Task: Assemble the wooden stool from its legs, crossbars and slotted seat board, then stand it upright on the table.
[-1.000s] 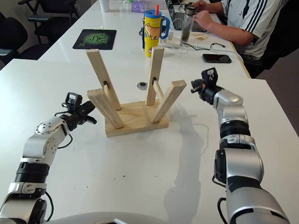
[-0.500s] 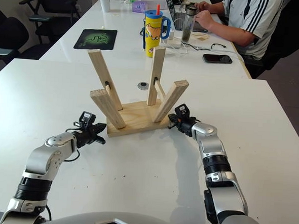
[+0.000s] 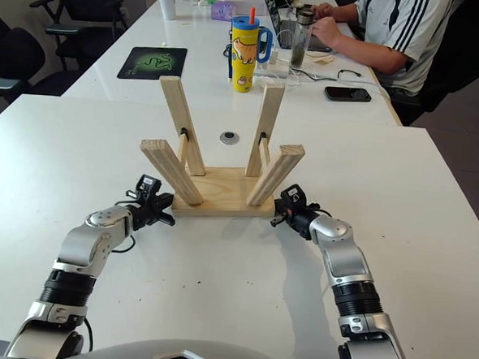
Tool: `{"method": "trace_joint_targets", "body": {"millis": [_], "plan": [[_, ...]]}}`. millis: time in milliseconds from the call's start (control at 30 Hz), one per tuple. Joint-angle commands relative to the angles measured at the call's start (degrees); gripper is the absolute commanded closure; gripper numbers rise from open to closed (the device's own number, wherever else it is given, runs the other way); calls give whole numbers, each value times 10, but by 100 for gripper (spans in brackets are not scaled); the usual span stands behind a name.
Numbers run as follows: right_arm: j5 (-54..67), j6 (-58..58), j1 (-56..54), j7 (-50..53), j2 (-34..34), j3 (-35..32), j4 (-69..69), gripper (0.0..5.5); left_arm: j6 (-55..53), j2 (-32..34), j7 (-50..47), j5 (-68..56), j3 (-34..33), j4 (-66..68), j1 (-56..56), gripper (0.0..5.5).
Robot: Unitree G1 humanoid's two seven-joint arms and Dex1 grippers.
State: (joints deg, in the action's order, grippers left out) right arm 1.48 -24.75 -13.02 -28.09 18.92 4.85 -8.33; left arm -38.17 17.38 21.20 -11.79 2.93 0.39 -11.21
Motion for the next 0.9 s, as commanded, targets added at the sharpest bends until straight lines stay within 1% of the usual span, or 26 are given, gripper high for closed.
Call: {"method": "trace_joint_targets", "body": {"millis": [33, 233, 400, 533, 700, 900], "plan": [[8, -16, 42, 19, -7, -8, 60, 547, -12, 7, 8, -11, -8, -57, 42, 550], [3, -5, 80, 37, -10, -12, 60, 547, -36, 3, -4, -9, -6, -105, 91, 550], [12, 13, 75, 30, -13, -14, 38, 547, -22, -13, -6, -9, 3, -91, 78, 550], [25, 24, 75, 9, -18, 2, 39, 547, 0, -16, 0, -6, 6, -68, 65, 550], [39, 28, 86, -12, -28, 22, 68, 547, 27, -10, 16, -3, 15, -57, 63, 550], [72, -2, 69, -17, -32, 10, 125, 547, 17, -18, 36, -31, 29, -125, 55, 550]]}}
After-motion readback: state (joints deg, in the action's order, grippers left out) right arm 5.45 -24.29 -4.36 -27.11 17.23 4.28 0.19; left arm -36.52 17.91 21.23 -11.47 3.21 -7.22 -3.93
